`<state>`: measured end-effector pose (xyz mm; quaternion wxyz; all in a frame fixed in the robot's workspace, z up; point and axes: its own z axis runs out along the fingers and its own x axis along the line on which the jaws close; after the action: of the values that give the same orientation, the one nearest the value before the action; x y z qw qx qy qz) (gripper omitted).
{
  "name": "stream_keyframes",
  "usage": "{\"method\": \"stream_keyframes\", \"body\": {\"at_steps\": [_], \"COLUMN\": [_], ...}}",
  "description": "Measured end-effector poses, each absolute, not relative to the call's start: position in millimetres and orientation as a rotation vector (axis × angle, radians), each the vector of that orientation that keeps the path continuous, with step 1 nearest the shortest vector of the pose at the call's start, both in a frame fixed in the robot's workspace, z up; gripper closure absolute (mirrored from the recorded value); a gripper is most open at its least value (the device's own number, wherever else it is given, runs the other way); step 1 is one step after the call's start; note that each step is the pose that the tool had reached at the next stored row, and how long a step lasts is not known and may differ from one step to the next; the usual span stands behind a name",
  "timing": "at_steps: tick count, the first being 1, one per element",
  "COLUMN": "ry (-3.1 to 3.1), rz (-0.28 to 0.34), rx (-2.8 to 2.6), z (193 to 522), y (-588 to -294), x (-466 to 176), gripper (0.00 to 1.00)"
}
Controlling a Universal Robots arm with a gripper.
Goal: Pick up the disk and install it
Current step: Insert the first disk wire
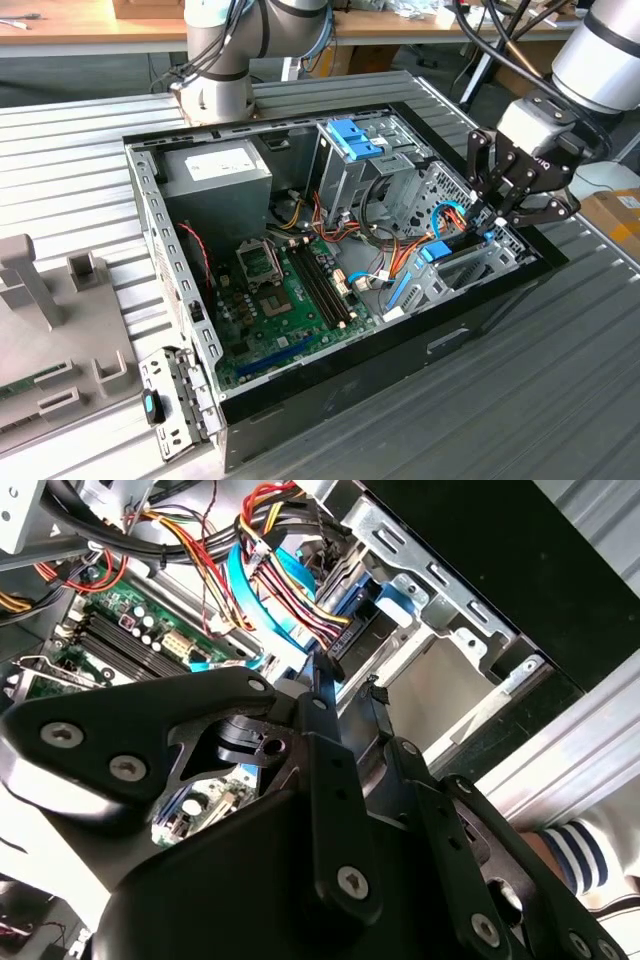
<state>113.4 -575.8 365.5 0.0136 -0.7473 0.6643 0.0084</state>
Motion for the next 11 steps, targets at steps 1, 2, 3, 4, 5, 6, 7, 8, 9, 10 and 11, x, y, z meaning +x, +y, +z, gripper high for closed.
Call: {"method": "stream_keyframes", "body": {"at_steps": [1, 2, 3, 4, 5, 6, 7, 8, 9, 10, 11], "ry": [2.069, 2.069, 2.069, 2.069, 2.069, 2.069, 2.069, 2.069, 2.069, 2.069, 2.069], "rz": [0.026, 0.026, 0.026, 0.026, 0.026, 0.026, 0.026, 0.026, 0.026, 0.026, 0.026], "rx": [-2.327, -2.327, -2.327, -2.327, -2.327, -2.327, -2.327, -2.327, -2.327, -2.327, -2.327], "z": [365.3, 365.2, 365.2, 365.2, 365.2, 365.2, 365.1, 365.1, 365.1, 365.1, 365.1], "y": [-575.9, -575.9, -575.9, -575.9, -575.9, -575.9, -575.8, -575.9, -575.9, -575.8, -575.8], "x": [113.4, 113.4, 113.4, 113.4, 113.4, 113.4, 113.4, 113.4, 113.4, 113.4, 113.4], "gripper": [0.71, 0.71, 0.71, 0.71, 0.71, 0.71, 0.71, 0.71, 0.71, 0.71, 0.71]}}
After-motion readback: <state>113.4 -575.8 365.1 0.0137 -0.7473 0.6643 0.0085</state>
